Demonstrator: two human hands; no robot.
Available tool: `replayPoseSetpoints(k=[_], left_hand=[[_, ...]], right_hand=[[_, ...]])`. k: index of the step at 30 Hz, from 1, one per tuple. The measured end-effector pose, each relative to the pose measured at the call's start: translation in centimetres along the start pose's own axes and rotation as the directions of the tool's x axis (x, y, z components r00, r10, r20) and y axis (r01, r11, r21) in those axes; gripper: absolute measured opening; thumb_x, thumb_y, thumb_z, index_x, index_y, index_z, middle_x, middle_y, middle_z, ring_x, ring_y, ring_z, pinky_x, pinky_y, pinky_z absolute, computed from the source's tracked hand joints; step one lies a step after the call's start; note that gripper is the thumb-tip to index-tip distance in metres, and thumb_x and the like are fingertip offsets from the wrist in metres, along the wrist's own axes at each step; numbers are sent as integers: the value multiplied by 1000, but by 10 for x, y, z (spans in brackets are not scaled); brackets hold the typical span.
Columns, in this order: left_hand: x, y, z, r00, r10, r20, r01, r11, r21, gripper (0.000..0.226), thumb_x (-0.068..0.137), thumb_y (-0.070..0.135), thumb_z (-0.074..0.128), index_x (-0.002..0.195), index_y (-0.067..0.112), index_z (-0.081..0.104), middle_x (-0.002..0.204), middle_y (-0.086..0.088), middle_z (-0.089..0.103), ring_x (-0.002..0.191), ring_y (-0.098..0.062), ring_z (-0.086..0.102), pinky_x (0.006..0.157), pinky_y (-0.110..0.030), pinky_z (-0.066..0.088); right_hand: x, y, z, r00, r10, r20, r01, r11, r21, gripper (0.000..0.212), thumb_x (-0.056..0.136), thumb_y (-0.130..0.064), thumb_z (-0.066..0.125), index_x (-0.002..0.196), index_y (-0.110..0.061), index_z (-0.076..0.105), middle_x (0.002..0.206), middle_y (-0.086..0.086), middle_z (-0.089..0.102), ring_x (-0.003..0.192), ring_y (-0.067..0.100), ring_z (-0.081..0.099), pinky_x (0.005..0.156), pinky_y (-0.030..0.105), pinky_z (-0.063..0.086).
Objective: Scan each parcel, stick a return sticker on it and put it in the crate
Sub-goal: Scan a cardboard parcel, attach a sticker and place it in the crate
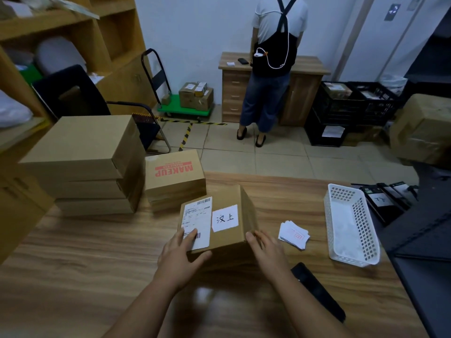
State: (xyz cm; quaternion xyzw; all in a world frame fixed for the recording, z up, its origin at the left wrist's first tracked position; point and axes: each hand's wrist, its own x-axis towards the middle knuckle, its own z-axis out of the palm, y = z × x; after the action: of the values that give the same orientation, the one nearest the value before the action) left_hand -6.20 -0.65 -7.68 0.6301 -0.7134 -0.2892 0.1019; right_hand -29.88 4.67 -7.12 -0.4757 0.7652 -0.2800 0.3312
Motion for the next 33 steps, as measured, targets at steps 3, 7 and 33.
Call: replayPoseSetpoints(k=[3, 7, 33], left_hand=[[-1, 2, -2, 1000, -5, -19, 7, 997, 76, 80, 80, 76, 49, 149, 42, 28, 161, 6, 12, 144, -23, 19, 115, -43, 26], [-7, 11, 7, 999, -32, -34, 37, 987, 159, 73, 87, 66, 49, 150, 36, 26, 162, 7, 2, 140, -25, 23, 111, -40, 31], [26, 31, 33, 981, -150, -126, 151, 989, -4, 75, 86, 51, 65, 149, 25, 36, 162, -7, 7, 143, -37, 20, 116, -41, 19]], right_hand=[[2, 0, 6, 1000, 12, -10, -11, 991, 132, 72, 90, -65, 48, 147, -22, 41, 146, 0, 42, 132, 16, 40, 105, 32, 34], [6, 12, 15, 997, -10, 77, 3, 996, 95, 55, 96, -41, 54, 147, -27, 40, 138, 2, 53, 117, 13, 52, 99, 33, 46], [-47, 149, -59, 998, 56, 14, -38, 818, -574, 75, 77, -63, 53, 147, -47, 30, 133, -5, 42, 126, 17, 35, 101, 33, 33]])
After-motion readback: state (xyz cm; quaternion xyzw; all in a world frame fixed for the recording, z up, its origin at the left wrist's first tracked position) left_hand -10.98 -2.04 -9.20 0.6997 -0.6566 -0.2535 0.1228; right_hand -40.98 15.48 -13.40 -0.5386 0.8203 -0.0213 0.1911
